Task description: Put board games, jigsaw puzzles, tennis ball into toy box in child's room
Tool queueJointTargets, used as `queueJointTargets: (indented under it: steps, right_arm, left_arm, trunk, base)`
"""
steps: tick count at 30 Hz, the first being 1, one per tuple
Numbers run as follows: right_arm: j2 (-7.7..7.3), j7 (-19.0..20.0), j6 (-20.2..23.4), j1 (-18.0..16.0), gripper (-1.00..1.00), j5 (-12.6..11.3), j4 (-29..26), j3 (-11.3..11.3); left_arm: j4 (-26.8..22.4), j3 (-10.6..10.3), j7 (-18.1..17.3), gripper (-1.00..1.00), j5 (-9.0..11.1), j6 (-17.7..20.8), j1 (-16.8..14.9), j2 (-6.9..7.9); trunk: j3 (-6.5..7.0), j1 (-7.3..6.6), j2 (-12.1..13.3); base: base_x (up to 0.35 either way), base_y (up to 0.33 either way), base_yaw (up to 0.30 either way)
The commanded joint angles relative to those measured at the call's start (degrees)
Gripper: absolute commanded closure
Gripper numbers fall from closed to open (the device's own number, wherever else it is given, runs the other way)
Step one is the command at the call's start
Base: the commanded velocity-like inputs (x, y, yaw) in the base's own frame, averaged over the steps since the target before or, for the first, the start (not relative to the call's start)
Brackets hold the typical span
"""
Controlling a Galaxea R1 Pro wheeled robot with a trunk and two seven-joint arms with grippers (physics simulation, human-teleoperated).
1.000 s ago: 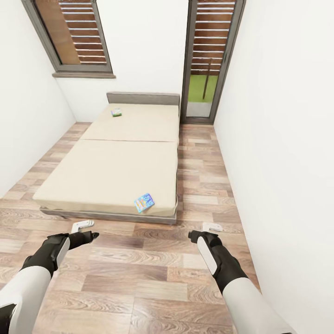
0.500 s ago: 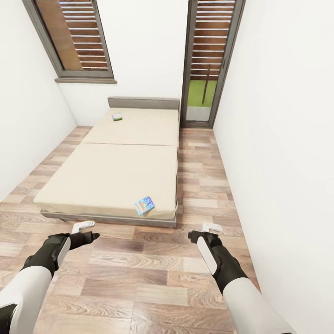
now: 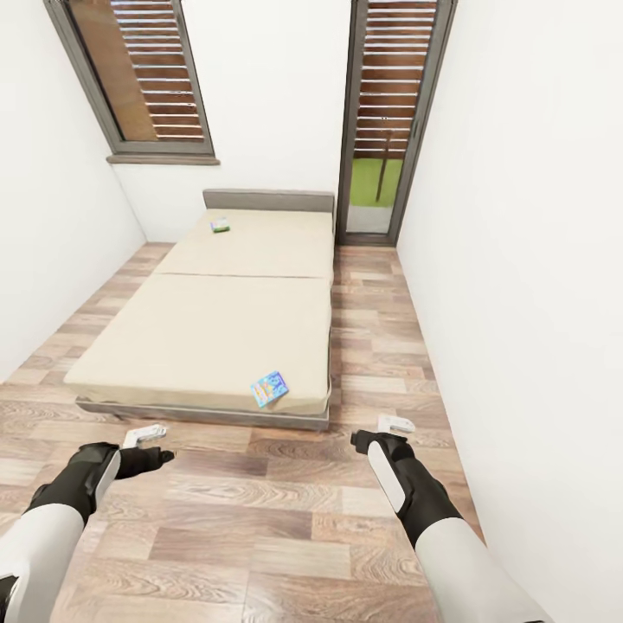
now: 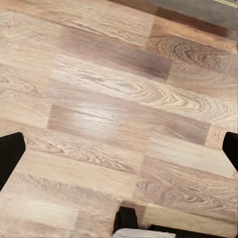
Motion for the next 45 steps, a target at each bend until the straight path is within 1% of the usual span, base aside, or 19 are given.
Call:
queueJointTargets:
  steps: [1,2,4,5,7,11,15,24,45]
  right_arm:
    - [0.00,-0.53,0.14,-0.04,-1.00,-0.54,-0.07,0.11]
    - [0.00,-0.53,0.14,-0.04,-1.00,-0.54,-0.07,0.11]
    - [0.00,-0.53,0.15,-0.04,-1.00,-0.54,-0.07,0.11]
    - [0.00,-0.53,0.15,-0.04,-1.00,-0.54,-0.07,0.11]
    - [0.00,-0.50,0.15,-0.04,-1.00,-0.54,-0.05,0.11]
    - [0.00,-0.46,0.19,-0.04,-1.00,-0.60,-0.06,0.05]
    - [0.00,-0.45,0.22,-0.04,-1.00,-0.62,-0.05,0.03]
    - [0.00,-0.44,0.24,-0.04,-1.00,-0.55,-0.06,0.02]
    - [0.00,-0.44,0.24,-0.04,-1.00,-0.54,-0.07,0.02]
  left_arm:
    - [-0.09,0.34,-0.51,-1.00,-0.69,0.85,0.40,0.29]
    - [-0.09,0.28,-0.53,-1.00,-0.86,1.70,1.32,0.85]
    - [-0.10,0.26,-0.52,-1.00,-1.01,2.24,2.34,1.25]
    - [-0.10,0.26,-0.50,-1.00,-1.09,2.57,3.49,1.61]
    - [-0.08,0.27,-0.52,-1.00,-1.12,2.77,4.74,1.93]
    - [-0.10,0.27,-0.66,-1.00,-1.16,3.11,8.02,2.41]
    - [-0.10,0.27,-0.73,-1.00,-1.18,3.08,9.42,2.52]
    - [-0.10,0.29,-0.87,-1.00,-1.10,2.96,10.20,2.38]
    - [-0.24,0.29,-0.65,-1.00,-1.01,3.00,10.24,2.03]
  trunk:
    - [0.00,0.04,-0.10]
    - [0.10,0.04,-0.10]
    - [0.29,0.04,-0.10]
    - [0.38,0.04,-0.10]
    - [0.57,0.04,-0.10]
    - [0.95,0.04,-0.10]
    - [1.33,0.04,-0.10]
    - [2.19,0.04,-0.10]
    - [4.19,0.04,-0.10]
  base:
    - [0.000,0.000,0.000]
    - [0.000,0.000,0.000]
    - [0.000,0.000,0.000]
    - [0.000,0.000,0.000]
    - [0.000,0.000,0.000]
    - [0.000,0.000,0.000]
    - [0.000,0.000,-0.019]
    - [0.000,0.000,-0.064]
    - [0.000,0.000,-0.079]
